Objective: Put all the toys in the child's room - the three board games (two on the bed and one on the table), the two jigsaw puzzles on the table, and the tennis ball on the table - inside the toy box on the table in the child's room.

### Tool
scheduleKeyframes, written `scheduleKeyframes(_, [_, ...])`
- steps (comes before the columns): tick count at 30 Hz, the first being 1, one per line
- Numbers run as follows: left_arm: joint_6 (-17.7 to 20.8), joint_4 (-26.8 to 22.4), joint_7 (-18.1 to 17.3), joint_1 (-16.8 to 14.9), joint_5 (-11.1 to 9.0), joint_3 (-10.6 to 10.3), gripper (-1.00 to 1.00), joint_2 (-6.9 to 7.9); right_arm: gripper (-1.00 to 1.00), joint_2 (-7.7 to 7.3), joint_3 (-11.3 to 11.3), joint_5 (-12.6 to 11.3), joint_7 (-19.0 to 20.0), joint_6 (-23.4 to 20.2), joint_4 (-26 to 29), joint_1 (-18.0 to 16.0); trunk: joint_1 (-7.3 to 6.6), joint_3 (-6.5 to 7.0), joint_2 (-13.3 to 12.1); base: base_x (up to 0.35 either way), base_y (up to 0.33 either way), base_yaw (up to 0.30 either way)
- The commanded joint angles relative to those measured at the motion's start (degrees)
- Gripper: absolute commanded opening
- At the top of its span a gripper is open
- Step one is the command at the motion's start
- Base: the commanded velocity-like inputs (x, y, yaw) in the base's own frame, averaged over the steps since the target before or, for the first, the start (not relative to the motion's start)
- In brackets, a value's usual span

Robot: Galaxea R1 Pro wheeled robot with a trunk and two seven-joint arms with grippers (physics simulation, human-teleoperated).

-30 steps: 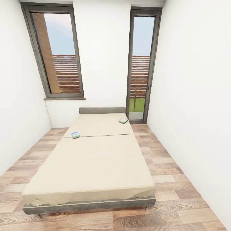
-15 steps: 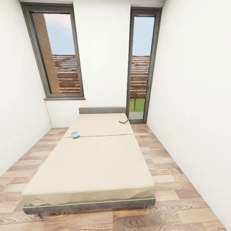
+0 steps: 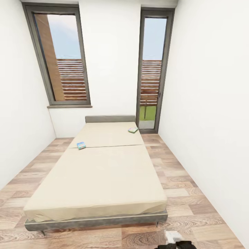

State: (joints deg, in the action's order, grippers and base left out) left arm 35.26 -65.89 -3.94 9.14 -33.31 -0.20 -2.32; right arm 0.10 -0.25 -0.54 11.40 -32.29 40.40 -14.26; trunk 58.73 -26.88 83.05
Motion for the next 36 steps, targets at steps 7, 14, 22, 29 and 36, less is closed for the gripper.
scheduleKeyframes(7, [1.6,0.2,-1.3,0.0,-7.7,-0.1,1.00,0.97,1.00,-0.08,0.0,0.3,9.5,-0.8,2.0,-0.4,0.00,-0.05,0.0,0.000,0.000,0.000])
scheduleKeyframes(14, [2.0,-0.3,-1.4,0.0,-10.0,-0.2,1.00,1.47,1.00,0.01,0.1,0.4,13.6,-1.1,4.4,-0.6,0.00,-0.05,0.0,0.000,0.000,0.000])
scheduleKeyframes(22, [0.9,-5.4,2.9,-1.1,-6.3,0.6,1.00,1.75,1.00,0.05,2.4,0.6,14.4,-1.6,6.3,-0.7,0.00,-0.05,0.0,0.000,0.000,0.000])
scheduleKeyframes(29, [-2.0,-10.7,19.2,-4.0,-1.6,2.6,1.00,1.71,1.00,0.07,4.5,0.7,10.3,-1.8,7.2,-0.9,0.00,-0.05,0.0,0.000,0.000,0.000])
scheduleKeyframes(36, [-4.1,-16.3,33.2,-7.7,0.7,3.5,1.00,1.58,1.00,0.07,5.5,0.4,-0.8,-1.9,10.4,-4.4,0.00,-0.05,0.0,0.000,0.000,0.000])
